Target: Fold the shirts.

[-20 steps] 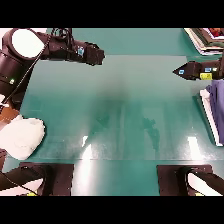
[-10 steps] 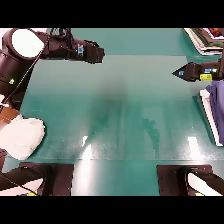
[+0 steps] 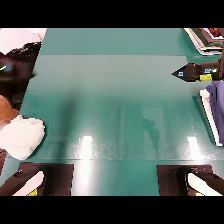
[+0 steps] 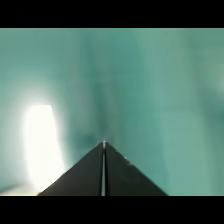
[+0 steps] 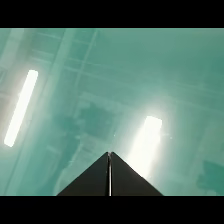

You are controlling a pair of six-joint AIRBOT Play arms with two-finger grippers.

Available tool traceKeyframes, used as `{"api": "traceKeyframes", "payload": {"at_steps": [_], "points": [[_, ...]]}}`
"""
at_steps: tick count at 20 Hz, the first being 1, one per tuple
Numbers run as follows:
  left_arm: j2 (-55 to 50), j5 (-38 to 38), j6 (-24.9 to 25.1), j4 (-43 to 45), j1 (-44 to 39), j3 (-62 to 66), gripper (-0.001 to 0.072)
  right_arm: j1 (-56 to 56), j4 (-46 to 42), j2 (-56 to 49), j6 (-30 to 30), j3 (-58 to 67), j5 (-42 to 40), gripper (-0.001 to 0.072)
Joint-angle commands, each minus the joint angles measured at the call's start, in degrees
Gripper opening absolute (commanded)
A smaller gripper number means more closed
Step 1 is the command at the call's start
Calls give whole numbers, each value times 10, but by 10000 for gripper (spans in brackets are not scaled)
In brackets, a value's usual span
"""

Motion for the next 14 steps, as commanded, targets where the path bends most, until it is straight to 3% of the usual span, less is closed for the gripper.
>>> {"api": "traceKeyframes", "payload": {"at_steps": [1,2,3,4,5,12,13,14], "points": [[68,-40,-2,53,146,-108,27,0,0,0,0,0,-5,19],[68,-41,-2,55,169,-137,28,0,0,0,0,0,-6,19],[68,-39,-2,56,181,-165,118,0,0,0,0,0,-5,19],[68,-31,-5,61,186,-194,446,0,0,0,0,0,-4,19],[68,-15,-20,79,186,-228,682,0,0,0,0,0,-4,19],[68,82,-81,158,186,-410,677,0,0,0,0,0,-6,19],[68,90,-81,158,186,-419,621,0,0,0,0,0,-6,19],[68,89,-79,158,186,-421,445,0,0,0,0,0,-7,18]]}}
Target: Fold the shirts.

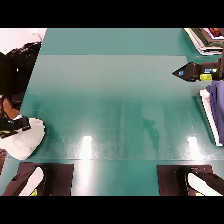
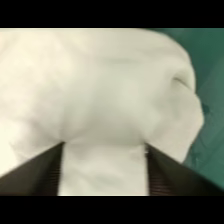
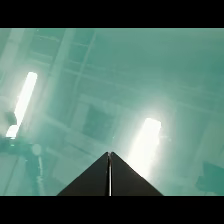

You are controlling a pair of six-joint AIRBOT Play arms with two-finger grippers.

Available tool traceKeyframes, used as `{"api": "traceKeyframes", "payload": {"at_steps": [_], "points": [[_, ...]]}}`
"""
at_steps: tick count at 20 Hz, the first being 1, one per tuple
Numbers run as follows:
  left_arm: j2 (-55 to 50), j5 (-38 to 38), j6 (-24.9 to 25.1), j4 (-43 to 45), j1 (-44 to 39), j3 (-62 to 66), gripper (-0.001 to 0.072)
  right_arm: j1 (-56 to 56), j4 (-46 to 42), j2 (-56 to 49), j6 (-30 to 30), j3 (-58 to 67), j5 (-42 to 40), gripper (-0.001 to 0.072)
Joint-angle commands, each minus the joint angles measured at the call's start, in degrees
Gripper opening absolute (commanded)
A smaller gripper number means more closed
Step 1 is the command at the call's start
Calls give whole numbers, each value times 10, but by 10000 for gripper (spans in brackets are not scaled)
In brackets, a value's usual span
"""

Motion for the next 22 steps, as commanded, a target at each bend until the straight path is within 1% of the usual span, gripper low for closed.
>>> {"api": "traceKeyframes", "payload": {"at_steps": [1,2,5,6,7,9,11,12,14,16,18,20,22], "points": [[1,28,-12,17,3,-40,288,0,0,0,0,0,-2,18],[1,27,-12,17,3,-40,241,0,0,0,0,0,-3,18],[1,18,-12,16,3,-40,239,0,0,0,0,0,-5,19],[1,15,-13,16,3,-40,118,0,0,0,0,0,-5,19],[1,7,-13,12,3,-36,26,0,0,0,0,0,-5,19],[5,-8,-12,-25,3,-3,25,0,1,0,0,0,-7,18],[9,-29,-11,-92,-9,77,24,0,1,0,0,11,-14,18],[9,-46,-7,-113,-32,137,24,0,0,0,0,28,-17,18],[9,-67,-11,-118,-111,273,23,0,1,0,0,77,-35,18],[9,-51,-40,-118,-206,405,23,0,0,0,0,130,-61,18],[8,-12,-69,-116,-295,505,23,0,0,0,0,178,-78,18],[8,26,-91,-116,-364,556,22,0,0,0,0,214,-89,18],[8,54,-118,-115,-417,564,22,0,-1,0,0,242,-90,18]]}}
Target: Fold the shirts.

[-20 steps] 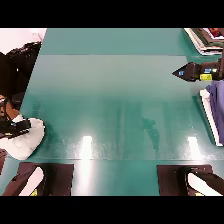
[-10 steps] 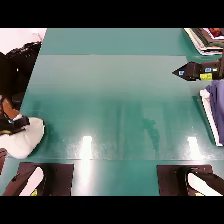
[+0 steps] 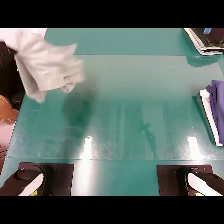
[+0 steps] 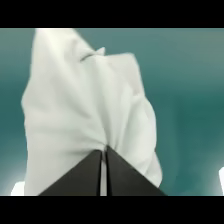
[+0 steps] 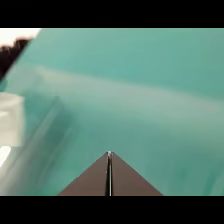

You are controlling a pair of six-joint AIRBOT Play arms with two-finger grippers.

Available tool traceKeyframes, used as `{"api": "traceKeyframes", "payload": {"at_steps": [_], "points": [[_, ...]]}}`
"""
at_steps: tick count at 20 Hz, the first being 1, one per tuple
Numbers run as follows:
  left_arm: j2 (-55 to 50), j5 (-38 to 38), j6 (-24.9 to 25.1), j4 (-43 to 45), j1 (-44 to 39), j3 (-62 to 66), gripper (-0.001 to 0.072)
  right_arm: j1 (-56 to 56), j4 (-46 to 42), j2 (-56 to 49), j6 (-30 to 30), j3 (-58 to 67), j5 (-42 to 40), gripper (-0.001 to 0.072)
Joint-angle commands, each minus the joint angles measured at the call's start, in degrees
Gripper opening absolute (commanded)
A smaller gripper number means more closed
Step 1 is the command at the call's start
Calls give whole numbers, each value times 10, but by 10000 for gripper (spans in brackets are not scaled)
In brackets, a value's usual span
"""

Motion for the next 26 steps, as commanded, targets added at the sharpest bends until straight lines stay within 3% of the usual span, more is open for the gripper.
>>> {"api": "traceKeyframes", "payload": {"at_steps": [1,5,12,13,14,15,18,20,22,26], "points": [[-7,59,-53,0,-113,60,22,0,-1,0,0,56,-15,18],[-73,78,-86,14,-216,58,23,0,-1,0,0,67,-7,18],[-253,65,-78,-32,-383,28,31,0,-1,0,0,67,25,18],[-274,61,-67,-36,-396,27,231,0,-1,0,0,67,25,18],[-293,57,-66,-36,-407,27,566,0,-1,0,0,67,25,19],[-306,55,-64,-36,-409,27,687,0,-1,0,0,67,26,18],[-311,54,-27,12,-388,30,687,0,-1,0,0,67,26,18],[-312,46,-20,34,-337,36,685,0,-1,0,0,67,26,18],[-317,32,-12,33,-269,34,608,0,-1,0,0,67,28,18],[-352,-20,35,6,-151,16,608,0,-1,0,0,67,30,18]]}}
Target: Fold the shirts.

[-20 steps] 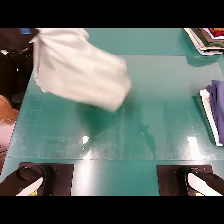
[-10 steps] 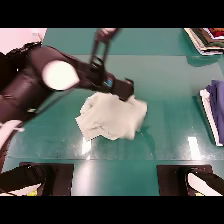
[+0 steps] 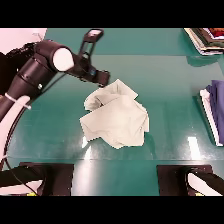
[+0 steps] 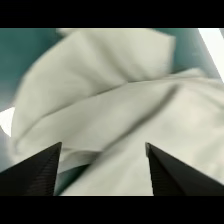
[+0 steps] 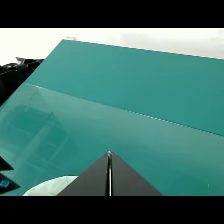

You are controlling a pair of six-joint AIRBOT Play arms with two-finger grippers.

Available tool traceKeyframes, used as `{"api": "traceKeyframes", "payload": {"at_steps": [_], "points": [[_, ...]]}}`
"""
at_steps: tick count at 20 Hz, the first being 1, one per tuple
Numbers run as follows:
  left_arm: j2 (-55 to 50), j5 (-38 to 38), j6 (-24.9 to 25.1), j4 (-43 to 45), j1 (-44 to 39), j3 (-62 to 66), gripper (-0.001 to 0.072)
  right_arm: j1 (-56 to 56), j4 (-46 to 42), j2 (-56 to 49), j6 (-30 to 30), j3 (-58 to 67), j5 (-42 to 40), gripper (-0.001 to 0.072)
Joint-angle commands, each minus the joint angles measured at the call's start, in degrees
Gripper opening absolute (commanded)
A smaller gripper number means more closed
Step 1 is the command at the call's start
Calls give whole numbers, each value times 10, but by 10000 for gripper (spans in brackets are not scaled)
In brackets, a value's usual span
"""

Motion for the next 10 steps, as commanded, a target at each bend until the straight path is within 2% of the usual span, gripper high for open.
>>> {"api": "traceKeyframes", "payload": {"at_steps": [1,7,10], "points": [[-33,-45,56,-35,95,-26,608,0,0,0,0,0,2,18],[-80,-25,143,-137,188,-161,609,0,0,-1,0,0,8,19],[-86,3,191,-156,193,-201,609,0,0,-3,0,0,8,18]]}}
